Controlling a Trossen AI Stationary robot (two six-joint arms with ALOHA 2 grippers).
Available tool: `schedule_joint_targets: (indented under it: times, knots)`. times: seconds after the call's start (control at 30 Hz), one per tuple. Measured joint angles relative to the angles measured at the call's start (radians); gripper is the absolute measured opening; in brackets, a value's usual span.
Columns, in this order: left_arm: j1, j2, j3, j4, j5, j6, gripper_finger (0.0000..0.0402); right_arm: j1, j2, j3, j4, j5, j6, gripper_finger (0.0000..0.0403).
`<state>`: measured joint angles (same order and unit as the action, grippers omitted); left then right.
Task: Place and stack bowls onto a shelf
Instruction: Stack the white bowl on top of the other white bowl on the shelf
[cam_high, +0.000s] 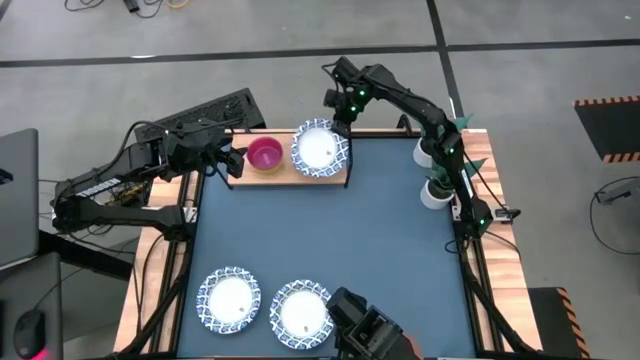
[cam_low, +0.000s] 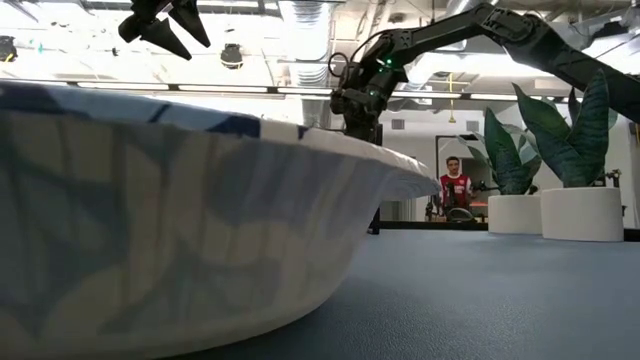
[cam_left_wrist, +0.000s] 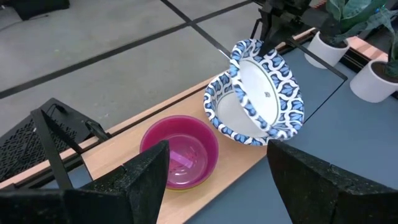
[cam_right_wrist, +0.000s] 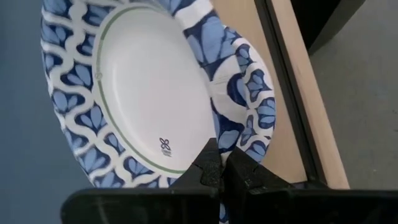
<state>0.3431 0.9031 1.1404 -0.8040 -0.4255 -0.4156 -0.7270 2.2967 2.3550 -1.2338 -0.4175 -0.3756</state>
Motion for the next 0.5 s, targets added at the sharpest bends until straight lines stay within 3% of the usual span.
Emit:
schedule_joint_targets:
  times: [0.5]
  knots:
    - [0.0, 0.0, 0.0, 0.0, 0.0, 0.0, 0.0255, 0.0, 0.0, 0.0, 0.007, 0.053, -0.015, 0.0021]
